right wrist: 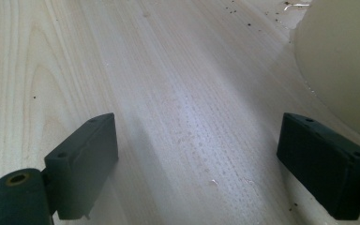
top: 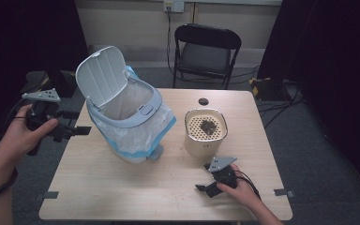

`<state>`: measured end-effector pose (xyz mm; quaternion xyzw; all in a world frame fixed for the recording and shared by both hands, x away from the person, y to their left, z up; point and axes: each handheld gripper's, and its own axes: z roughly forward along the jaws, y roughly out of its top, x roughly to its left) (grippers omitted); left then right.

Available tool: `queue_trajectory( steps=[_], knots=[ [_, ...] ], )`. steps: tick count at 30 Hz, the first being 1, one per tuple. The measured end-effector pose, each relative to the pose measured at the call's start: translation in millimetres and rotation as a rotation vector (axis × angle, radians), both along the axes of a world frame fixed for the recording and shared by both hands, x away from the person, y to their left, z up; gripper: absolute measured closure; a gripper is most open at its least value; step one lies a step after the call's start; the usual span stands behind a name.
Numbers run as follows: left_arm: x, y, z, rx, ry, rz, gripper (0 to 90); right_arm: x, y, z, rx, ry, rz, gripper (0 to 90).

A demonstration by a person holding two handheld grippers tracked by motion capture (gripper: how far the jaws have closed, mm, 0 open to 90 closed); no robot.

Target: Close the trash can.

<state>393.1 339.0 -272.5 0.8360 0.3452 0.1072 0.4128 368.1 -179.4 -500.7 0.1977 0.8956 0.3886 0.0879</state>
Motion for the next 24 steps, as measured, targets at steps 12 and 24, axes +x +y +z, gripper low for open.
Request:
queue_trajectory(
  steps=[12,24],
  knots=[
    [18.8,-1.8,22.9,0.012,-0.041,-0.003,16.2,0.1,0.0,0.1,-0.001,0.002,0.002,12.0],
    [29.7,-16.4,31.5,-0.01,-0.094,-0.048,16.2,0.1,-0.1,0.1,-0.001,0.002,0.002,12.0]
  ],
)
